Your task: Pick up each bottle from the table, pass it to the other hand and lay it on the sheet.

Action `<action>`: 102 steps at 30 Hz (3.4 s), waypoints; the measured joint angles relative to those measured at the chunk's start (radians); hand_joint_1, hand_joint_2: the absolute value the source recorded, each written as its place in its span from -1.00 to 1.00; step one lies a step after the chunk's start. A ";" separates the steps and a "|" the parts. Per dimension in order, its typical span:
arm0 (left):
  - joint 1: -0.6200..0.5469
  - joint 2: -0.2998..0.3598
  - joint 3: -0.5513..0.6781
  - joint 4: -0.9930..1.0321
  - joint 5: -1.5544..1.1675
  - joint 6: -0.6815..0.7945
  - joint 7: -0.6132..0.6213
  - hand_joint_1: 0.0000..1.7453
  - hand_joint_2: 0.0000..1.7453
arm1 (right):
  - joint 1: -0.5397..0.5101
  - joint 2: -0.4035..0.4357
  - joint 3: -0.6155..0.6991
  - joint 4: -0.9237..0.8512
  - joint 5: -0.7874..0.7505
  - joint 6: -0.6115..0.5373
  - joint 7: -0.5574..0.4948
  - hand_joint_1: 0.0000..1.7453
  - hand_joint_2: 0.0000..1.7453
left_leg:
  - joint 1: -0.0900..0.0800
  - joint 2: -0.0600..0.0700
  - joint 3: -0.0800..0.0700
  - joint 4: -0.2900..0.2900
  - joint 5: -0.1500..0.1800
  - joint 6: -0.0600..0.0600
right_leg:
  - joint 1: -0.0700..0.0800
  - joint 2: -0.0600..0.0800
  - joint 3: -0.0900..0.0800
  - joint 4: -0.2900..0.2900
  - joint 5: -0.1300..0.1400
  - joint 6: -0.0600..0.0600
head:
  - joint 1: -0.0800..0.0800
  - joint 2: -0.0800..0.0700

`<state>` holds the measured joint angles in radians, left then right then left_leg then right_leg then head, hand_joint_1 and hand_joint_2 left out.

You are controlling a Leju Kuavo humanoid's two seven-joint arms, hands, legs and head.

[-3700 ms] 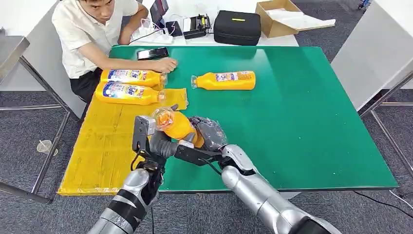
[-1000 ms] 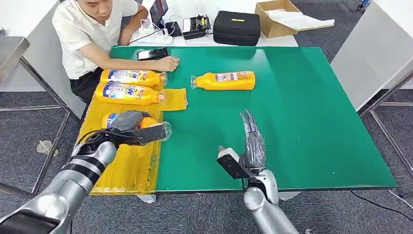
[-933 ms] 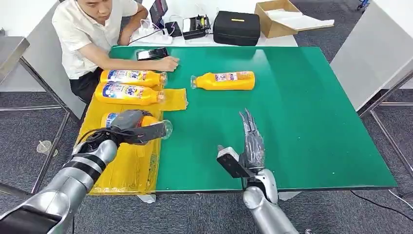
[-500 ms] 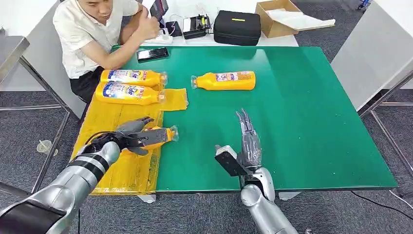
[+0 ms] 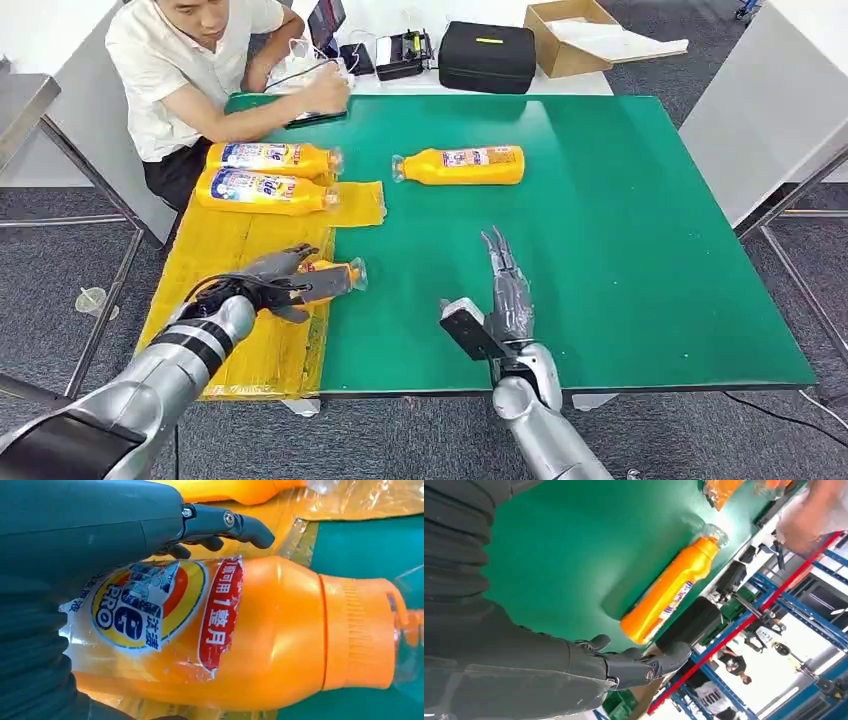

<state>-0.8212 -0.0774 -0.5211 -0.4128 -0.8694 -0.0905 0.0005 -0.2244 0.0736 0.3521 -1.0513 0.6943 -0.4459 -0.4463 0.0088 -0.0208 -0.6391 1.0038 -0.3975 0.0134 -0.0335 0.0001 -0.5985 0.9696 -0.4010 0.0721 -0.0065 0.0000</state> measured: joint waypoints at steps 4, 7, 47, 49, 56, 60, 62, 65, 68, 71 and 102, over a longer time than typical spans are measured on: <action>0.029 -0.004 0.000 -0.035 0.020 0.080 -0.065 -1.00 1.00 | 0.003 -0.001 -0.001 0.007 0.025 -0.007 0.012 -1.00 1.00 | 0.000 0.000 0.000 0.000 0.000 0.000 | 0.000 0.000 0.000 0.000 0.000 0.000 | 0.000 0.000; 0.089 -0.002 0.002 -0.144 0.055 0.128 -0.107 -1.00 1.00 | 0.014 -0.005 -0.009 0.004 0.064 -0.041 0.036 -1.00 1.00 | 0.000 0.000 0.000 0.000 0.000 0.000 | 0.000 0.000 0.000 0.000 0.000 0.000 | 0.000 0.000; 0.531 -0.093 0.023 -0.822 0.521 0.303 -0.285 -1.00 1.00 | -0.357 -0.267 -0.144 0.411 0.327 0.151 0.187 -1.00 1.00 | -0.004 0.000 0.000 0.000 0.000 0.001 | -0.003 0.000 0.000 0.000 0.000 0.001 | -0.001 0.000; 0.528 -0.097 0.023 -0.817 0.523 0.304 -0.286 -1.00 1.00 | -0.368 -0.267 -0.138 0.433 0.328 0.161 0.191 -1.00 1.00 | -0.003 0.000 0.000 0.000 0.000 0.001 | -0.003 0.000 0.000 0.000 0.000 0.001 | -0.001 0.000; 0.521 -0.101 0.022 -0.804 0.524 0.305 -0.288 -1.00 1.00 | -0.394 -0.267 -0.126 0.480 0.328 0.166 0.195 -1.00 1.00 | -0.004 0.000 0.000 0.000 0.000 0.001 | -0.003 0.000 0.000 0.000 0.000 0.001 | 0.000 0.000; 0.518 -0.102 0.020 -0.800 0.528 0.306 -0.292 -1.00 1.00 | -0.400 -0.266 -0.124 0.499 0.318 0.197 0.188 -1.00 1.00 | -0.004 0.000 0.000 0.000 0.000 0.001 | -0.003 0.000 0.000 0.000 0.001 0.001 | 0.000 0.000; 0.514 -0.104 0.018 -0.796 0.534 0.307 -0.293 -1.00 1.00 | -0.400 -0.262 -0.122 0.508 0.312 0.215 0.180 -1.00 1.00 | -0.004 0.000 0.000 0.000 0.000 0.001 | -0.003 0.000 0.000 0.000 0.001 0.001 | 0.000 0.000; 0.505 -0.104 0.012 -0.788 0.536 0.307 -0.293 -1.00 1.00 | -0.403 -0.256 -0.114 0.524 0.311 0.256 0.177 -1.00 1.00 | -0.004 0.000 0.000 0.000 0.000 0.001 | -0.003 0.000 0.000 0.000 0.000 0.001 | -0.001 0.000; 0.497 -0.104 0.003 -0.783 0.549 0.303 -0.294 -1.00 1.00 | -0.419 -0.257 -0.100 0.543 0.306 0.327 0.175 -1.00 1.00 | -0.004 0.000 0.000 0.000 0.000 0.001 | -0.003 0.000 0.000 0.000 0.000 0.001 | 0.000 0.000; 0.489 -0.104 -0.003 -0.775 0.566 0.286 -0.298 -1.00 1.00 | -0.446 -0.261 -0.091 0.564 0.288 0.386 0.169 -1.00 1.00 | -0.004 0.000 0.000 0.000 0.000 0.001 | -0.003 0.000 0.000 0.000 0.001 0.001 | 0.000 0.000; 0.438 -0.106 -0.037 -0.704 0.650 0.271 -0.336 -1.00 1.00 | -0.588 -0.330 0.071 0.703 0.396 0.701 0.291 1.00 1.00 | -0.004 -0.001 0.003 0.001 0.000 0.001 | -0.003 -0.001 0.003 -0.001 0.001 0.001 | 0.000 0.000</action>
<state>-0.3833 -0.1831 -0.5581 -1.1169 -0.2193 0.1801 -0.3353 -0.8120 -0.2564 0.4231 -0.3479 1.0906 0.2549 -0.1557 0.0052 -0.0215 -0.6360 1.0046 -0.3976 0.0147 -0.0365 -0.0006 -0.5954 0.9689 -0.4004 0.0734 -0.0069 0.0000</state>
